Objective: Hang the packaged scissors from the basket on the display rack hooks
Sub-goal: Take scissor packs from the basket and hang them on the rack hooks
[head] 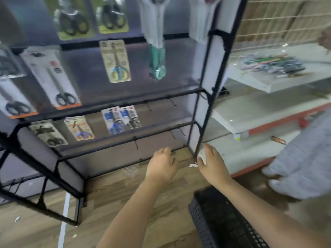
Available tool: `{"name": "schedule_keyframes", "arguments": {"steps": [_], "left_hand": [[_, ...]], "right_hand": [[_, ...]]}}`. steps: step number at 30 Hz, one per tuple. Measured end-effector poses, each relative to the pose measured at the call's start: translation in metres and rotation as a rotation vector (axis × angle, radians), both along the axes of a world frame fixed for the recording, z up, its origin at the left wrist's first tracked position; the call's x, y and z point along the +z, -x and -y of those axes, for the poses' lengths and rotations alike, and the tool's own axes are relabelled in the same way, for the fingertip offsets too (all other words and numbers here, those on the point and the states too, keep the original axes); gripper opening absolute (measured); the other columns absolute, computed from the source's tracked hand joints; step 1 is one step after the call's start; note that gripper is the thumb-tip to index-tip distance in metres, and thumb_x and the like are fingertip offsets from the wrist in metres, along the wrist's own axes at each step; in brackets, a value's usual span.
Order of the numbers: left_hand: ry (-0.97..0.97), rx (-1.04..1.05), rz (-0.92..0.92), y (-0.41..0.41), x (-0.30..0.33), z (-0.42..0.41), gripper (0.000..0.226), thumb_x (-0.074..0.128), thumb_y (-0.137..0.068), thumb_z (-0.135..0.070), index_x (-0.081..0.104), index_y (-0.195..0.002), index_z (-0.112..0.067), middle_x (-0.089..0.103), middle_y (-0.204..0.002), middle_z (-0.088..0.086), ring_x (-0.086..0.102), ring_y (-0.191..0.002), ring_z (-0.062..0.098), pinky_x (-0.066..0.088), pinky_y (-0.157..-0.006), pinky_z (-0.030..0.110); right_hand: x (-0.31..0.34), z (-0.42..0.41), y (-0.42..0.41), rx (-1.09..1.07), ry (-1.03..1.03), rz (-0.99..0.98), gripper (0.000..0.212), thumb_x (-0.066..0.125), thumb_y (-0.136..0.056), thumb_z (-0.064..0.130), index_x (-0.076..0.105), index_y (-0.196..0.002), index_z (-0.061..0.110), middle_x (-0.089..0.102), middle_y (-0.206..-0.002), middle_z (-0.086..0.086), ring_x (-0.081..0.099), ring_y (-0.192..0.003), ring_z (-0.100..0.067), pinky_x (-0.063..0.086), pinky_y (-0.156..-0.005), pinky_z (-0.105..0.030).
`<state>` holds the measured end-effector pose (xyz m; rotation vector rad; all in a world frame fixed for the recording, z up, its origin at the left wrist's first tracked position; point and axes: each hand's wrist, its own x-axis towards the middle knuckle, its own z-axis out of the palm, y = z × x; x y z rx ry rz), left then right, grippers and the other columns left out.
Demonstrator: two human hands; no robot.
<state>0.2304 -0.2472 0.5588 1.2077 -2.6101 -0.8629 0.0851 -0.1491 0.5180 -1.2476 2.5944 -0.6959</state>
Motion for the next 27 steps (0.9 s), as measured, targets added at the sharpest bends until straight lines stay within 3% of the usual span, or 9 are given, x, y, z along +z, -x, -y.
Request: {"name": "schedule_keyframes", "arguments": {"steps": [4,10,13,19,24,27], "left_hand": [[-0.123,-0.111,0.038,0.063,-0.020,-0.052,0.041,0.045,-0.095,-0.023,0.043,-0.132,-0.007,0.049,-0.131,0.013,0.046,-0.122,0.028,0.039,-0.094,0.030],[-0.251,-0.265,0.209,0.122,-0.072,-0.141,0.043,0.043,-0.096,-0.029,0.038,-0.136,-0.013,0.061,-0.114,0.012,0.060,-0.101,0.029,0.049,-0.083,0.036],[-0.287,-0.337,0.259,0.140,-0.104,-0.179,0.051,0.043,-0.096,-0.032,0.032,-0.144,-0.018,0.056,-0.127,0.008,0.057,-0.110,0.026,0.047,-0.087,0.033],[-0.257,-0.524,0.398,0.165,-0.172,-0.248,0.052,0.040,-0.098,-0.031,0.030,-0.145,-0.015,0.033,-0.149,0.004,0.036,-0.134,0.019,0.034,-0.108,0.028],[-0.286,-0.641,0.466,0.175,-0.224,-0.281,0.052,0.038,-0.099,-0.033,0.025,-0.147,-0.017,0.027,-0.152,0.000,0.034,-0.135,0.016,0.032,-0.108,0.025],[-0.271,-0.721,0.527,0.180,-0.259,-0.285,0.043,0.039,-0.098,-0.028,0.036,-0.140,-0.016,0.039,-0.141,0.001,0.041,-0.127,0.016,0.035,-0.099,0.024]], "right_hand": [[-0.033,-0.076,0.038,-0.157,-0.016,0.082,0.051,0.056,-0.089,0.012,0.040,-0.136,0.000,0.046,-0.136,-0.017,0.046,-0.125,-0.032,0.036,-0.103,-0.036],[-0.090,-0.194,0.062,-0.338,-0.108,0.170,0.051,0.047,-0.096,0.021,0.033,-0.143,0.006,0.041,-0.143,-0.009,0.041,-0.131,-0.021,0.035,-0.105,-0.026],[-0.121,-0.248,0.063,-0.385,-0.199,0.260,0.051,0.042,-0.099,0.025,0.028,-0.146,0.010,0.039,-0.145,-0.004,0.040,-0.132,-0.016,0.036,-0.103,-0.022],[-0.174,-0.325,0.063,-0.545,-0.274,0.508,0.049,0.039,-0.100,0.024,0.026,-0.146,0.012,0.035,-0.147,-0.001,0.040,-0.131,-0.015,0.040,-0.100,-0.023],[-0.215,-0.357,0.073,-0.649,-0.246,0.549,0.049,0.040,-0.099,0.022,0.028,-0.145,0.012,0.038,-0.144,-0.003,0.047,-0.124,-0.016,0.047,-0.095,-0.026],[-0.244,-0.365,0.078,-0.715,-0.228,0.561,0.047,0.041,-0.098,0.020,0.031,-0.144,0.012,0.041,-0.142,-0.003,0.047,-0.123,-0.016,0.046,-0.095,-0.026]]}}
